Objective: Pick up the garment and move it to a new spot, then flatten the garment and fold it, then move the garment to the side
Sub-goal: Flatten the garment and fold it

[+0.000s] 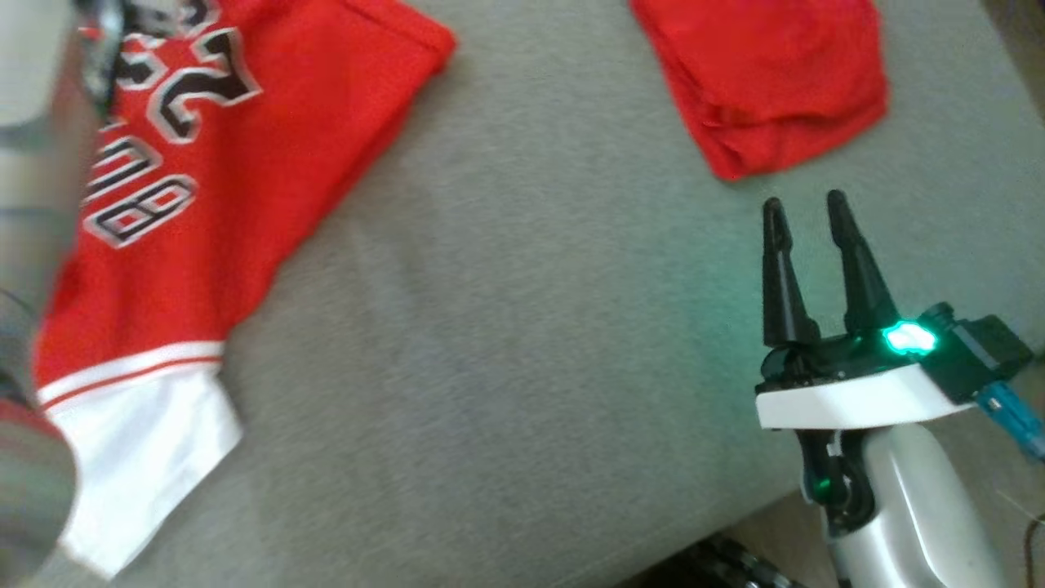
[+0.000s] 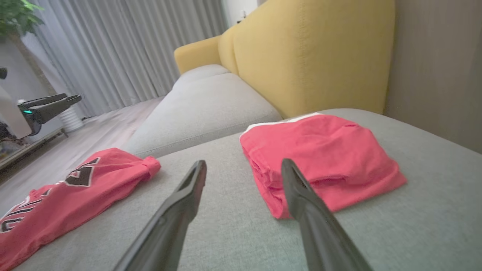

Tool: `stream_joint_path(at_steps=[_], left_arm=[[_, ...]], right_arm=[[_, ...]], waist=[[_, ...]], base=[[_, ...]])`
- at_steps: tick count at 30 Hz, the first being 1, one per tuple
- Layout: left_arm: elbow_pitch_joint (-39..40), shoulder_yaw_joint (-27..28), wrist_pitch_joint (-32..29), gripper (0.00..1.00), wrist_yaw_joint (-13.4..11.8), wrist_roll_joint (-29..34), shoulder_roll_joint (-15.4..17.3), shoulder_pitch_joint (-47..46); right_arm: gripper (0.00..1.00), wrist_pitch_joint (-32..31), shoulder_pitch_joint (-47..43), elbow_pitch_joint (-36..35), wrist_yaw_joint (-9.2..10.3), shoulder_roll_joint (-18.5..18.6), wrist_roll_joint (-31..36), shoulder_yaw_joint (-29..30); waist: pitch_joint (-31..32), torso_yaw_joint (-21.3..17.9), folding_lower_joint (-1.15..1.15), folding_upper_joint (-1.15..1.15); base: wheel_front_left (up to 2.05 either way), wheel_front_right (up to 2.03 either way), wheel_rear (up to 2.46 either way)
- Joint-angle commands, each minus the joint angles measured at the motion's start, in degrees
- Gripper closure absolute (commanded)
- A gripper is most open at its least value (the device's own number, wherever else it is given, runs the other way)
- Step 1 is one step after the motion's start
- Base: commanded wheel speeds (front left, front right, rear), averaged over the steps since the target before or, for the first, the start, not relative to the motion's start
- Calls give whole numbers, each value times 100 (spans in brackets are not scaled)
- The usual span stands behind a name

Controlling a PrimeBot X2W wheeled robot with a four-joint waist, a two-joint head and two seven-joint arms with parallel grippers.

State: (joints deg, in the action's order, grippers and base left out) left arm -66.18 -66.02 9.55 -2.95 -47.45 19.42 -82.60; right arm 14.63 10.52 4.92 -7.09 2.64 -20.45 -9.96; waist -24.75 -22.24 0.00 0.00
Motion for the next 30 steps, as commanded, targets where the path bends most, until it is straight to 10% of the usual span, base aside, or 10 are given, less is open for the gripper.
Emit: stream_joint_path(at_steps=[1,8,21,30], left_arm=[[92,206,134,0,-5,-92,102,-91],[929,726,535,0,-333,-372,19,847],[5590,2879,544,0,-2185,790,522,5084],[6278,3715,544,0,-2038,1688,-70,6616]], right_arm=[[0,37,91,-139,-40,23,67,-52],[0,37,49,13,-40,23,466,382],[0,37,-87,398,-40,23,871,851],[0,37,-152,491,-40,23,935,870]], waist=[[244,391,0,0],[717,1410,0,0],[1347,2619,0,0],[1341,2778,0,0]], base=[[0,0,0],[0,0,0],[0,0,0],[0,0,0]])
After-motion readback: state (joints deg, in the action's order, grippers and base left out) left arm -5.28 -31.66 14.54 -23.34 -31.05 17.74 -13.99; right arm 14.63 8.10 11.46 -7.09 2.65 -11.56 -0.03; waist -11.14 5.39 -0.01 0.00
